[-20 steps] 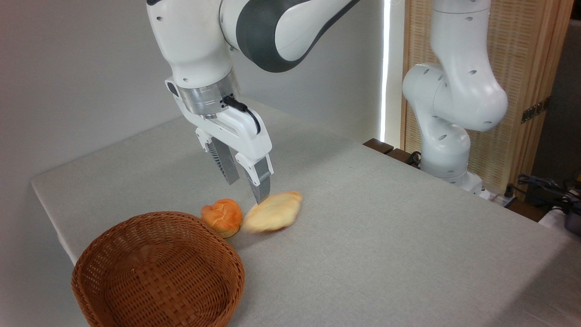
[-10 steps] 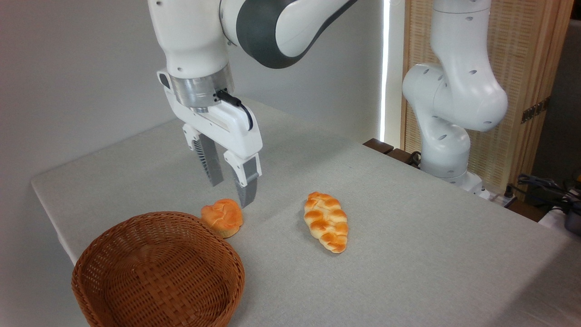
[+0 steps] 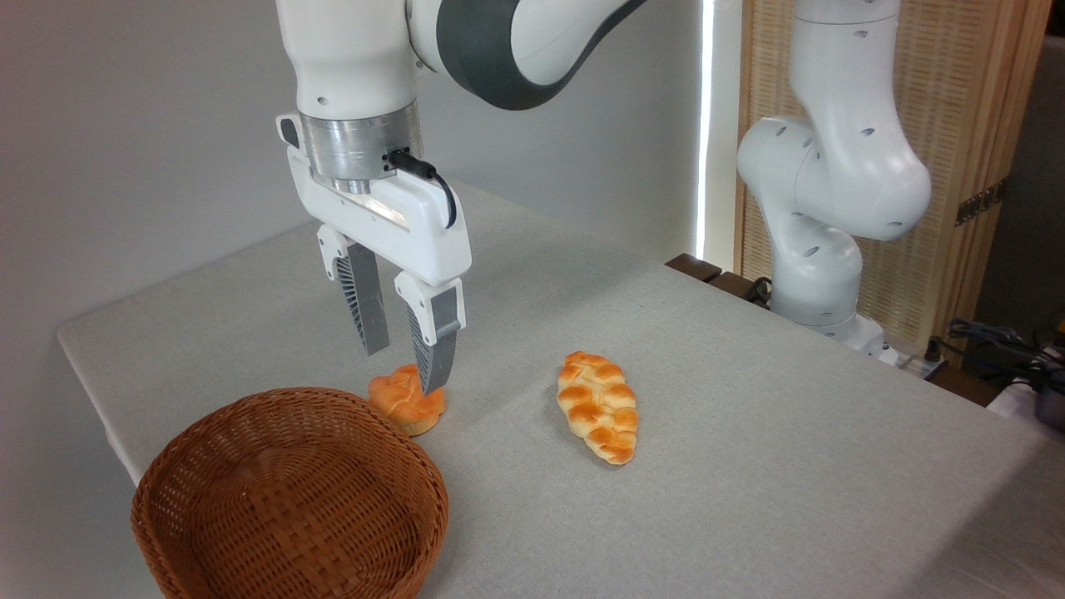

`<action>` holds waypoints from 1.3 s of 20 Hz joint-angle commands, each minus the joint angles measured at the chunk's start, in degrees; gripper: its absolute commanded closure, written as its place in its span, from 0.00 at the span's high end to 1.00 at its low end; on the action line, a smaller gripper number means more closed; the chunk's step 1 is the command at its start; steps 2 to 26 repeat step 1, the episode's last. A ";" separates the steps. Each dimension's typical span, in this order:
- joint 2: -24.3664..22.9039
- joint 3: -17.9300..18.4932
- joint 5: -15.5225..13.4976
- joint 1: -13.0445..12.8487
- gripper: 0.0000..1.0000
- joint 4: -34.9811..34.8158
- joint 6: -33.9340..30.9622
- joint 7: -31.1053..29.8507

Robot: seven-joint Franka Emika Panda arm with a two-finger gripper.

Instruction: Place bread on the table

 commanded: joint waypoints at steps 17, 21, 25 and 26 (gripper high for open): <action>-0.52 0.44 1.00 -0.03 1.00 0.04 0.77 0.81; -0.52 0.44 1.00 -0.03 1.00 0.04 0.77 0.81; -0.52 0.44 1.00 -0.03 1.00 0.04 0.77 0.81; -0.52 0.44 1.00 -0.03 1.00 0.04 0.77 0.81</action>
